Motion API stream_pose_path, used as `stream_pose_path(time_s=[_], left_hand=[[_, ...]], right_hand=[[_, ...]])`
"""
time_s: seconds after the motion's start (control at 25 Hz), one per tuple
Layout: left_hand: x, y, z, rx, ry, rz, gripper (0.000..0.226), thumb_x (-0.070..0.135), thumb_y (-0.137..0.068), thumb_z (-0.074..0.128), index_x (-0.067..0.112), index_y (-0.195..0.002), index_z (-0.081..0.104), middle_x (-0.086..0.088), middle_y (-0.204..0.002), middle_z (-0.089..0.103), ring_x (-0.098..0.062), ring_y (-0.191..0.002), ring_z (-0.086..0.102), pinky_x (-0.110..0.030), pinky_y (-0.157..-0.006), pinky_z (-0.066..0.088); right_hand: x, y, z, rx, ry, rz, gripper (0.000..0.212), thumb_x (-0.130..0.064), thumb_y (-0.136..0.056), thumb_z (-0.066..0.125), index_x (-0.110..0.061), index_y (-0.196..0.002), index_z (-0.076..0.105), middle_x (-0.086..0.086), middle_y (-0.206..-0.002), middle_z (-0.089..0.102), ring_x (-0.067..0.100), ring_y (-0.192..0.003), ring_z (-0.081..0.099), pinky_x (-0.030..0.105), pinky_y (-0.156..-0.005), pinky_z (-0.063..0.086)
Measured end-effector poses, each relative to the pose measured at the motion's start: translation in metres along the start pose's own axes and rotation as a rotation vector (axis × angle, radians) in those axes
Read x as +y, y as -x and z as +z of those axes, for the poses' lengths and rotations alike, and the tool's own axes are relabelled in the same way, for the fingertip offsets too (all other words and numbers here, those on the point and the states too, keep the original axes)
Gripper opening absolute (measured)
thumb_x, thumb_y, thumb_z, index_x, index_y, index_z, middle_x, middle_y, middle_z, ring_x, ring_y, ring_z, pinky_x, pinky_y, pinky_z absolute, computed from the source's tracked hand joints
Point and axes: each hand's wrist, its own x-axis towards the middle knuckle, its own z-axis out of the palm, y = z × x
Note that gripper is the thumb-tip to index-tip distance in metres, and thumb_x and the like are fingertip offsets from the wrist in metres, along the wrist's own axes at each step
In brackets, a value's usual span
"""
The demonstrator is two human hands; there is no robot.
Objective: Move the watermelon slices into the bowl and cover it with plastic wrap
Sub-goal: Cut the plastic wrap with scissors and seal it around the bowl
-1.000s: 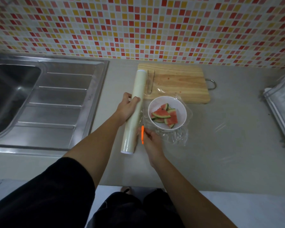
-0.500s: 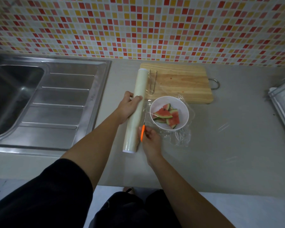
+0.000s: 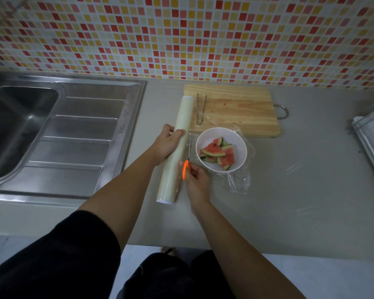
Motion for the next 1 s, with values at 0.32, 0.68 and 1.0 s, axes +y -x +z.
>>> stream_pose_path(time_s=[0.32, 0.68, 1.0], left_hand=[[0.003, 0.001, -0.001, -0.001, 0.007, 0.000, 0.035, 0.050, -0.081, 0.057, 0.022, -0.094, 0.041, -0.007, -0.087, 0.064, -0.022, -0.073, 0.061, -0.036, -0.072, 0.051], [-0.001, 0.006, -0.004, 0.000, -0.039, -0.020, 0.031, 0.049, -0.080, 0.055, 0.023, -0.088, 0.042, -0.008, -0.087, 0.061, -0.023, -0.076, 0.059, -0.037, -0.074, 0.051], [-0.001, 0.009, -0.009, -0.022, -0.029, -0.024, 0.024, 0.038, -0.090, 0.054, 0.018, -0.093, 0.042, -0.005, -0.081, 0.061, -0.018, -0.067, 0.058, -0.030, -0.063, 0.048]], right_hand=[[-0.005, -0.006, 0.009, 0.053, -0.030, -0.024, 0.016, -0.026, -0.076, 0.075, -0.012, -0.074, 0.066, -0.006, -0.061, 0.060, -0.001, -0.054, 0.052, 0.010, -0.055, 0.043], [-0.012, -0.012, 0.015, 0.089, -0.104, 0.023, 0.020, -0.020, -0.081, 0.071, -0.002, -0.090, 0.071, 0.013, -0.092, 0.071, 0.011, -0.084, 0.059, 0.027, -0.082, 0.047], [-0.017, -0.019, 0.022, 0.087, -0.109, 0.055, 0.037, -0.024, -0.079, 0.073, 0.008, -0.096, 0.066, 0.004, -0.086, 0.065, 0.006, -0.079, 0.056, 0.020, -0.076, 0.045]])
